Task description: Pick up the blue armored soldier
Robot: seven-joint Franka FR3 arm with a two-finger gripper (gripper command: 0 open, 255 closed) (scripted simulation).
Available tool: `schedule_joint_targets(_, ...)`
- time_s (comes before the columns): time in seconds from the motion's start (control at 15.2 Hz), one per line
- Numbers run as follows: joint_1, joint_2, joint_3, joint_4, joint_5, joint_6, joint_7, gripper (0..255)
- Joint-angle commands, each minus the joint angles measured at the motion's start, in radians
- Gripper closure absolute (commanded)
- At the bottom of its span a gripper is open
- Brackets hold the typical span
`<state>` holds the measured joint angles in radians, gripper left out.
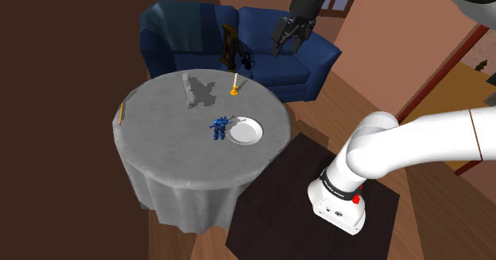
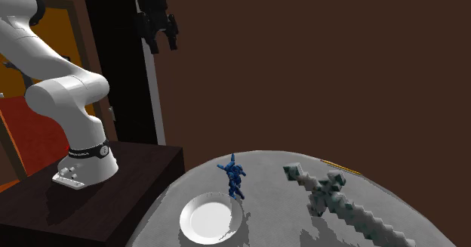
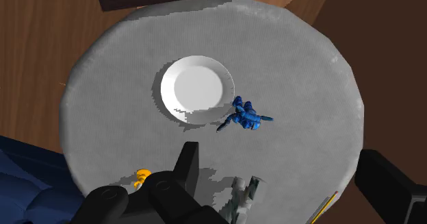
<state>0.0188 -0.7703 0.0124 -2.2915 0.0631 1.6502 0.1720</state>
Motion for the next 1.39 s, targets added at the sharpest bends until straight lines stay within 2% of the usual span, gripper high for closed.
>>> schedule_joint_targets(0.0,0.0,0.0,0.0,0.0,0.0,0.0,0.0,0)
schedule_joint_targets(0.66,-0.037,0.23,0.027,-0.119,0.033,0.306,0.112,0)
schedule_joint_targets(1.32,-0.064,0.559,0.039,-0.116,0.065,0.591,0.212,0)
